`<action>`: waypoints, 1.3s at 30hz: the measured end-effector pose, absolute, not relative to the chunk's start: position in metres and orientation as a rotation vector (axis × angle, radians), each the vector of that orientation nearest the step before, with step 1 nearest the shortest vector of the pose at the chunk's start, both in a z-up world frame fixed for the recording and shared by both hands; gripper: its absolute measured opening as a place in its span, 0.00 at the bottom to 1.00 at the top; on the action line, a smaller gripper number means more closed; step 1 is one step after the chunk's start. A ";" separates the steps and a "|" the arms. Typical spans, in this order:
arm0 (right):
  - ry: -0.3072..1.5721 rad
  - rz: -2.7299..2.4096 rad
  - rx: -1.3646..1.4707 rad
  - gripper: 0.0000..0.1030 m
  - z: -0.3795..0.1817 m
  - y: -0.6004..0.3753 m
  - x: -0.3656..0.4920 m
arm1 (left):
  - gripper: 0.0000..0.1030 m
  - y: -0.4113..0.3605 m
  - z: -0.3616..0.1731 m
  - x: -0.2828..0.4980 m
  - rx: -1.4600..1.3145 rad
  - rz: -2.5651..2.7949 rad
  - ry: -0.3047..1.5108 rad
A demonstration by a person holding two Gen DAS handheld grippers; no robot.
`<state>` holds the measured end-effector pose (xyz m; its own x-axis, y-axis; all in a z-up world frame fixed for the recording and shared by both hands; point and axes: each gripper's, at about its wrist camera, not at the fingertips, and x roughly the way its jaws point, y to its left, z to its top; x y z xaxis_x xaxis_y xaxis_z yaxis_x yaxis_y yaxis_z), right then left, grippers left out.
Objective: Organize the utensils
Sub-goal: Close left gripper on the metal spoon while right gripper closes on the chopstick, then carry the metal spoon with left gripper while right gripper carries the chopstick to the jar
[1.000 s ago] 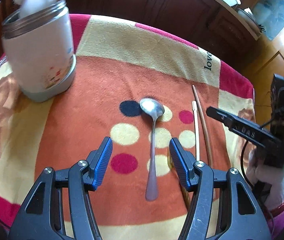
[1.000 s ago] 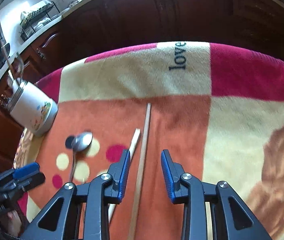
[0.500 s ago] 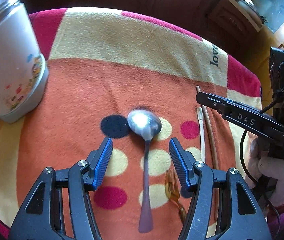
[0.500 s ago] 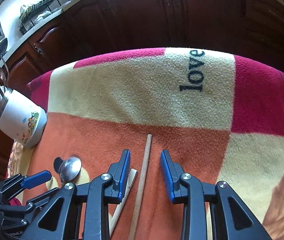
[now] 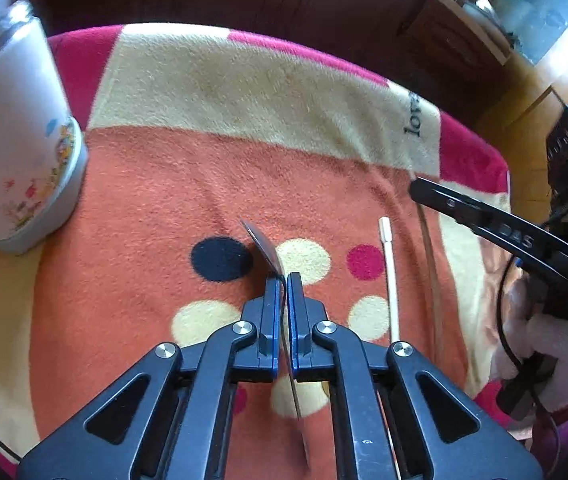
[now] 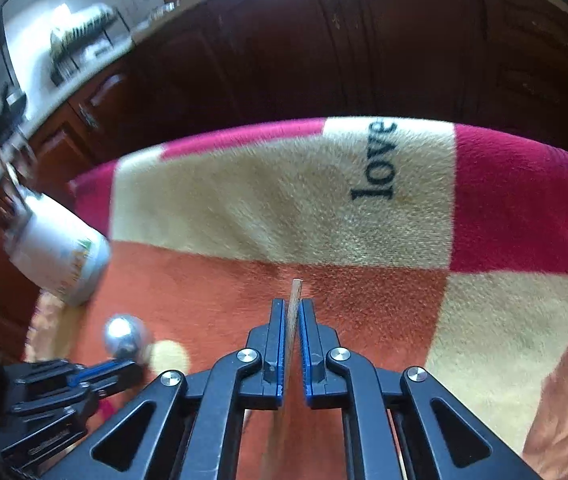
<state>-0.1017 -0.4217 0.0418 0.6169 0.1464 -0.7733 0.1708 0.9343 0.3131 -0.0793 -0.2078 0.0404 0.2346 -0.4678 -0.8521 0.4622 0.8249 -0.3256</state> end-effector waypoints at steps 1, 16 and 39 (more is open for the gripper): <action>0.903 -0.010 0.377 0.05 0.046 -0.420 -0.105 | 0.02 -0.204 0.045 -0.081 -0.012 -0.637 1.160; 0.786 0.027 0.308 0.05 0.111 -0.400 -0.167 | 0.01 -0.172 0.079 -0.098 -0.088 -0.643 1.121; 0.735 0.060 0.317 0.05 0.133 -0.396 -0.191 | 0.01 -0.181 0.047 -0.096 -0.035 -0.600 1.140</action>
<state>-0.1909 -0.3961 0.1332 0.7421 0.1642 -0.6499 0.0567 0.9507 0.3050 -0.0959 -0.1812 0.0470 0.2794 -0.4642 -0.8405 0.4297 0.8433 -0.3228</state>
